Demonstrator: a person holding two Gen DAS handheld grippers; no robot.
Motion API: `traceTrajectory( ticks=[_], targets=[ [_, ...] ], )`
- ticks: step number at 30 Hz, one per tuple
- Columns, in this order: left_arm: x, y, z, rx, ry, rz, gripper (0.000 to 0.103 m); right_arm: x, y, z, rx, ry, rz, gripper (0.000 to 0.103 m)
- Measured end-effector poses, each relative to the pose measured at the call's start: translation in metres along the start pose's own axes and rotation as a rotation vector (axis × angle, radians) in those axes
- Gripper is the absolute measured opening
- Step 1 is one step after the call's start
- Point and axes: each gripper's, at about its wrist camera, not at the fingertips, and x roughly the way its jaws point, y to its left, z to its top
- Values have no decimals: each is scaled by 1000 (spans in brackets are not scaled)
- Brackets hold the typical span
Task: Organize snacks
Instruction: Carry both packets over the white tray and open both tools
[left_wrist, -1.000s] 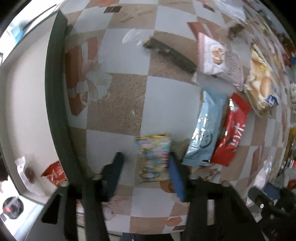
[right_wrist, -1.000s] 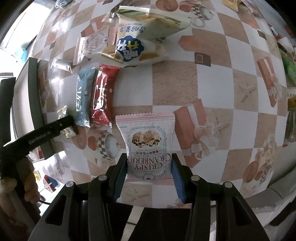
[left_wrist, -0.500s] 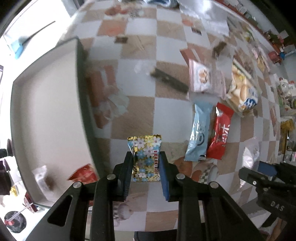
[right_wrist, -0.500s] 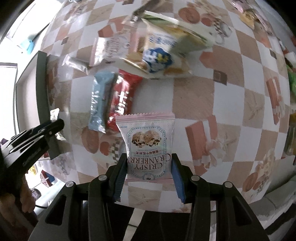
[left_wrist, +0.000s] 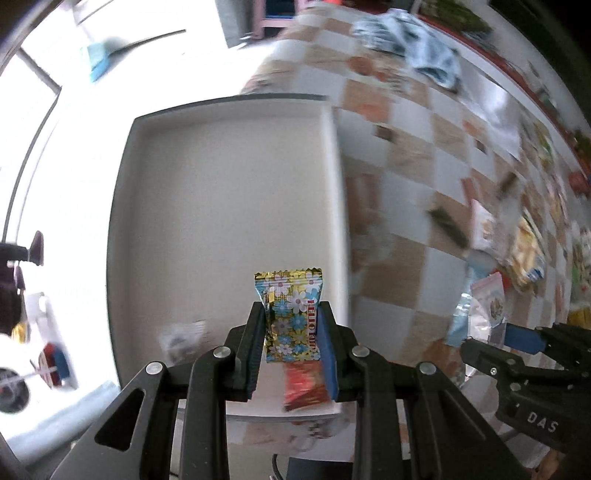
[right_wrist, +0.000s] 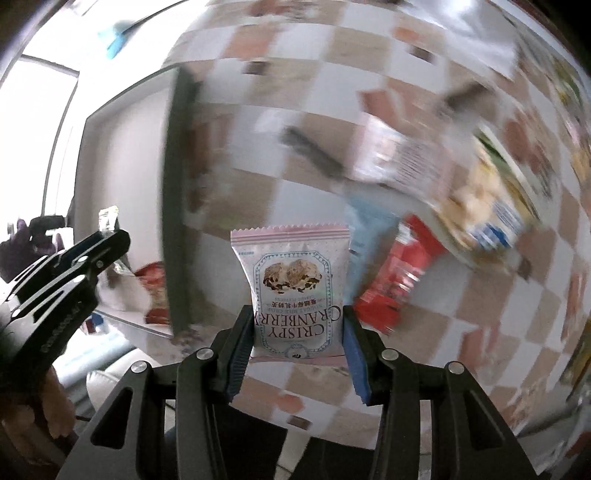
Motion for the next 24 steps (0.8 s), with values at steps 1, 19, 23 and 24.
traceTrajectory(
  ticks=[1, 19, 23, 24],
  targets=[
    [3, 2, 0, -15, 3, 6, 30, 0, 8, 4, -17, 1, 3, 47],
    [13, 79, -10, -146, 30, 68, 30, 21, 111, 41, -177, 30, 81, 48],
    [19, 79, -12, -148, 36, 84, 36, 28, 121, 45, -165, 41, 110, 48],
    [21, 76, -11, -147, 41, 85, 47, 30, 121, 46, -158, 47, 118, 48]
  ],
)
